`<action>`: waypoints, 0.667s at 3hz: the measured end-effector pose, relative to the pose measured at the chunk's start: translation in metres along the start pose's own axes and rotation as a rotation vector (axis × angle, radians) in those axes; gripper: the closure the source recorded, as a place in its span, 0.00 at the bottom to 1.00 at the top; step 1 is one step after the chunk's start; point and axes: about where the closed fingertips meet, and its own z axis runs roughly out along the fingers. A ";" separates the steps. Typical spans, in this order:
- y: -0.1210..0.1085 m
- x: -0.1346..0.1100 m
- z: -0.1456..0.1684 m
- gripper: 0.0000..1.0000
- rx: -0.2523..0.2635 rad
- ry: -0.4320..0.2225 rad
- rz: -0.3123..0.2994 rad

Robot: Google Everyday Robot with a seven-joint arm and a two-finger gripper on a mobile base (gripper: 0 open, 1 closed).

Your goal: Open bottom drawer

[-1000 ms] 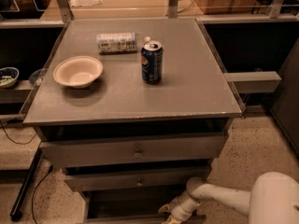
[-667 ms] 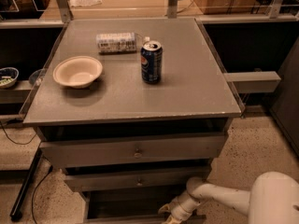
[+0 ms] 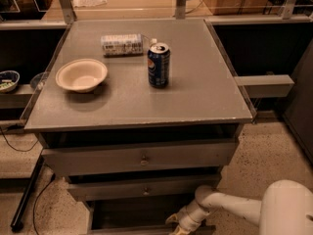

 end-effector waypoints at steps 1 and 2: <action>-0.002 0.000 -0.001 1.00 0.000 0.000 0.000; 0.005 0.002 0.001 1.00 -0.011 -0.006 0.000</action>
Offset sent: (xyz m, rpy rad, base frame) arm -0.1055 -0.0190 -0.0211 0.0512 0.1021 0.0530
